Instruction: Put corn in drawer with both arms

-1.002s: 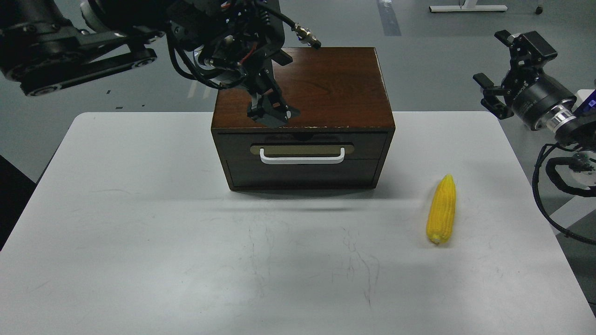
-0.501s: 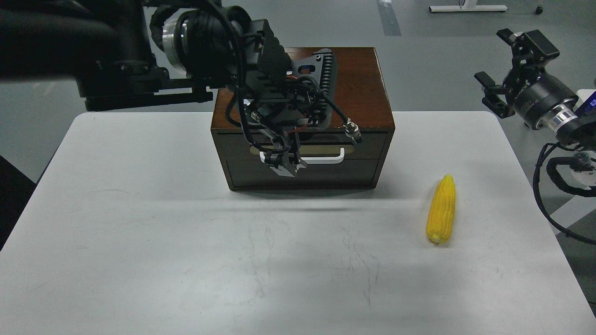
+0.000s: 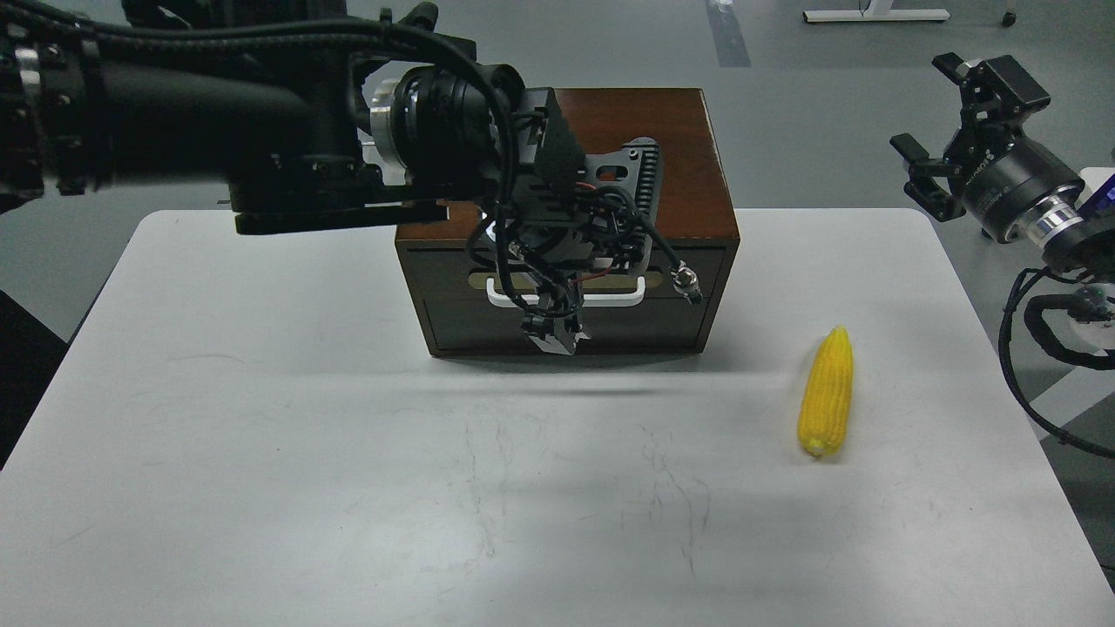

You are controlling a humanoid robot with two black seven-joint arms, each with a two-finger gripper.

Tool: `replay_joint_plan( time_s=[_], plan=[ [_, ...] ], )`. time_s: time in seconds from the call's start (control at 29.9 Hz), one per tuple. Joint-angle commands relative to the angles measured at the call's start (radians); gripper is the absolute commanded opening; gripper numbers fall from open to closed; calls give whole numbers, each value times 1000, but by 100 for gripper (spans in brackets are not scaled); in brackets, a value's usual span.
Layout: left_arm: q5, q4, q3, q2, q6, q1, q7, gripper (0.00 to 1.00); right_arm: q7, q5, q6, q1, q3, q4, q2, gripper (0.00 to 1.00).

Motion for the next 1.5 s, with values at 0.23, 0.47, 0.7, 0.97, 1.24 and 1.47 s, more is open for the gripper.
replay_joint_plan(
  time_s=[0.23,0.47,0.7,0.97,1.24,1.47],
  plan=[
    [1,33,6,-31,0,36,0,96,0,1,-7,-3,5,1,-1,100],
    [32,55,7,-66,0,62,0,96,1,1,-7,-5,6,1,-3,100],
    [38,108,9,-89,0,79,0,96,1,1,-7,-5,6,1,-3,100],
    [54,110,29,-89,0,81,0,97,1,1,-7,-5,6,1,-3,100],
    [69,110,29,-89,0,91,0,97,9,1,-7,-6,6,0,-3,100],
    [69,108,29,-89,0,95,0,97,9,1,-7,-6,6,0,-3,100]
  ],
)
